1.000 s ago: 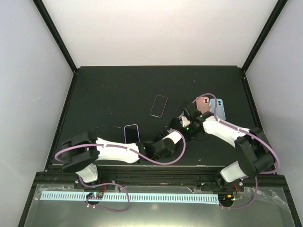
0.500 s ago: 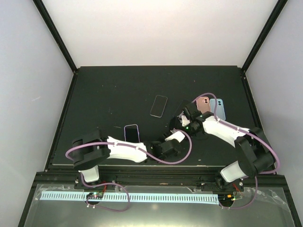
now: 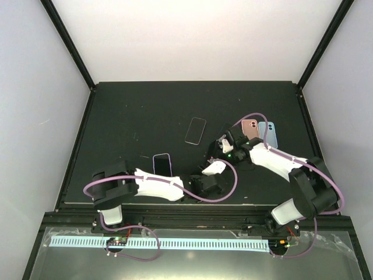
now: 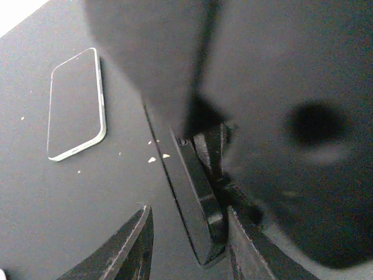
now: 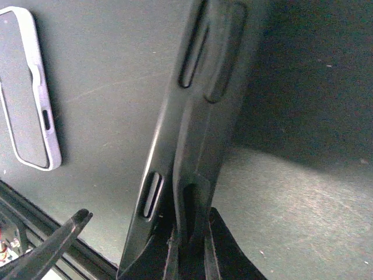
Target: Take the phone out of the phone case
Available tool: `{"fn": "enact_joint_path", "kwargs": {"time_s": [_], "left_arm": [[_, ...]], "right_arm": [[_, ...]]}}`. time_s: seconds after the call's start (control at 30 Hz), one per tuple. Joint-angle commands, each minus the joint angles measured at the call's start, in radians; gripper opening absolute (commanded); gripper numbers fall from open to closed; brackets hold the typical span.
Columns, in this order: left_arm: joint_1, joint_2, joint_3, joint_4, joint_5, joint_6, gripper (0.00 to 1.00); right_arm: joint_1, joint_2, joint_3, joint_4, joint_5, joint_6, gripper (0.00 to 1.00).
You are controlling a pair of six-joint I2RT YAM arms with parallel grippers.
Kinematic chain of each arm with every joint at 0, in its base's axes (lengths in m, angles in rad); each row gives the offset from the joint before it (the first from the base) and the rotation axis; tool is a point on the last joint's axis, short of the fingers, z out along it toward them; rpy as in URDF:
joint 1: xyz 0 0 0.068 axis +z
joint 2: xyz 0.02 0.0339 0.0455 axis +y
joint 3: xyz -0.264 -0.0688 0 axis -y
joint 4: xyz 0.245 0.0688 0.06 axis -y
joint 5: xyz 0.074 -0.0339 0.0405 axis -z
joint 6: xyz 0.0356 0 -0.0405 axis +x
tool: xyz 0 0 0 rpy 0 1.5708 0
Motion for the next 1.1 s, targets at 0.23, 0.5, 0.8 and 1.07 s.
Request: {"fn": "enact_joint_path", "kwargs": {"time_s": [0.23,0.5,0.8,1.07], "left_arm": [[0.080,-0.070,-0.098,-0.087,-0.045,-0.117,0.33],[0.096,-0.015,-0.055,-0.102,-0.016,-0.103,0.29],[0.111,-0.043,-0.099,-0.010,0.027,-0.042,0.19],[0.125,-0.187,-0.179,0.040,0.024,-0.021,0.06]], "right_arm": [[0.003,-0.056,-0.013,-0.003,-0.067,-0.022,0.01],[0.003,-0.077,-0.024,0.020,-0.129,-0.020,0.01],[0.002,-0.122,-0.034,0.052,-0.174,-0.020,0.01],[0.002,-0.156,-0.032,0.044,-0.071,-0.068,0.01]]}}
